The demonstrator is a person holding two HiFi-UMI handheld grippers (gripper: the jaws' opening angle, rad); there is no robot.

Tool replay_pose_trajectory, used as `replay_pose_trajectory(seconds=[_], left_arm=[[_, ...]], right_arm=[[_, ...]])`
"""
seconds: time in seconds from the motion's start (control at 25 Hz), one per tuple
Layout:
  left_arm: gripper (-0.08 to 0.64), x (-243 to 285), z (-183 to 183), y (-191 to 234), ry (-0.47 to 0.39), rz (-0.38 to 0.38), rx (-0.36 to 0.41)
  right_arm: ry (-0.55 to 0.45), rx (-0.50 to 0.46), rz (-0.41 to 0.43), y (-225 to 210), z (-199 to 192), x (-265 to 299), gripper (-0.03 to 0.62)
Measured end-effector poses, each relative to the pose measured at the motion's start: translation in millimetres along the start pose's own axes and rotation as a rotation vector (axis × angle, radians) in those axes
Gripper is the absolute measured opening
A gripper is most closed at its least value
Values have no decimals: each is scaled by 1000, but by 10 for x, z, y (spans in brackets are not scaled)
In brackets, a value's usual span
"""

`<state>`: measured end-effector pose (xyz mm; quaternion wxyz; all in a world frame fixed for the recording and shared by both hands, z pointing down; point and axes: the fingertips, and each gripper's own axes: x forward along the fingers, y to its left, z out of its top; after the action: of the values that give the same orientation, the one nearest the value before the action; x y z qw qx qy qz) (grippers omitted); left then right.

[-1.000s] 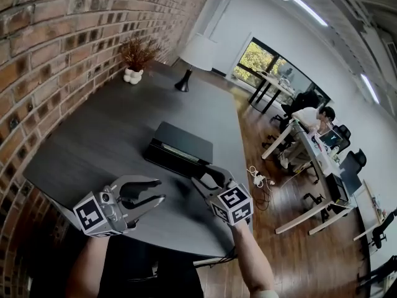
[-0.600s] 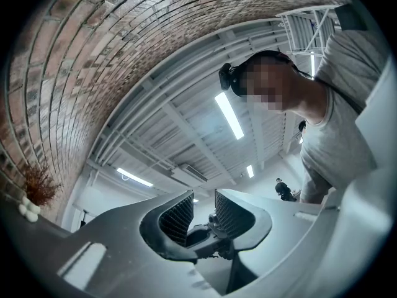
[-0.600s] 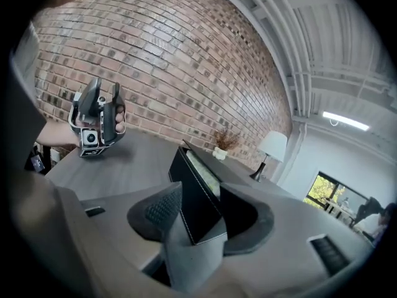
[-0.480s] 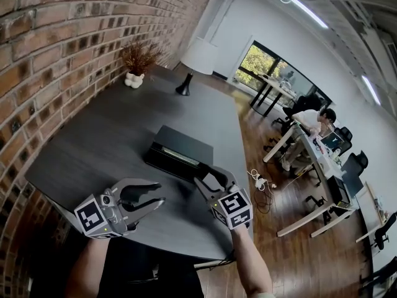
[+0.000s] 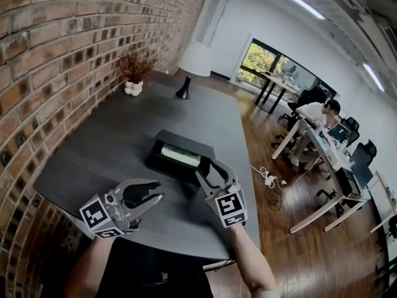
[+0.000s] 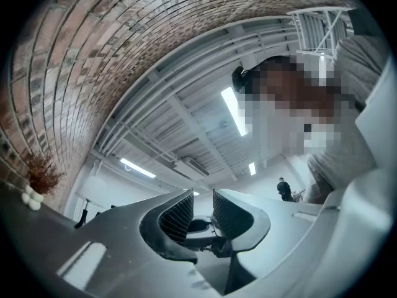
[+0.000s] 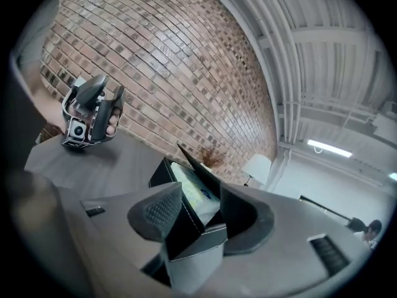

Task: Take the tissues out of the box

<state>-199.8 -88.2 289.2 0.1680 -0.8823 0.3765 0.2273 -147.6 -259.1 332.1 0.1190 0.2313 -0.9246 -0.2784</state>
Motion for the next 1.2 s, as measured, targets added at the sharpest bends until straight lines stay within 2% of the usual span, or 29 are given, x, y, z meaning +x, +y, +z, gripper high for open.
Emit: replay_pose_trajectory(seconds=[0.04,0.12,0.2,0.28,0.36,0.48,0.64,0.8,0.96,1.0,1.04,1.08,1.2], left_arm=[[90,24,-98,81,62,31,8],[84,37,-351,356,243,130,19],[85,-13,-572,733,435,228,-25],[94,-45,-742,1070,596,269,-64],[94,0,-861,1294,701,275,-71],[94,161,-882,1467,757,257,-70],[94,418,-832,1619,810,207,-17],[97,661,-756,1808,796,172,-14],[123,912,-706,2043,769,184,-1],[167,971,-725,2073,772,175,2],[249,1025,-755,2092,782,163,10],[300,1071,-789,2106,797,151,26],[404,1184,-876,2140,828,131,75]], right_arm=[[-10,-6,-12,-16,1,-5,200],[-23,-21,-25,-34,14,-31,201],[-45,-30,-43,-25,51,-30,200],[-64,-34,-61,-14,70,-10,199],[-65,-46,-67,-6,45,-9,200],[-54,-88,-64,27,8,-26,200],[-47,-141,-75,35,40,-32,200],[-43,-209,-64,143,39,13,201],[-47,-248,-46,224,40,28,201],[-49,-256,-47,225,45,22,201],[-50,-259,-49,224,51,17,201],[-51,-262,-51,226,55,15,201],[-49,-278,-41,276,57,25,201]])
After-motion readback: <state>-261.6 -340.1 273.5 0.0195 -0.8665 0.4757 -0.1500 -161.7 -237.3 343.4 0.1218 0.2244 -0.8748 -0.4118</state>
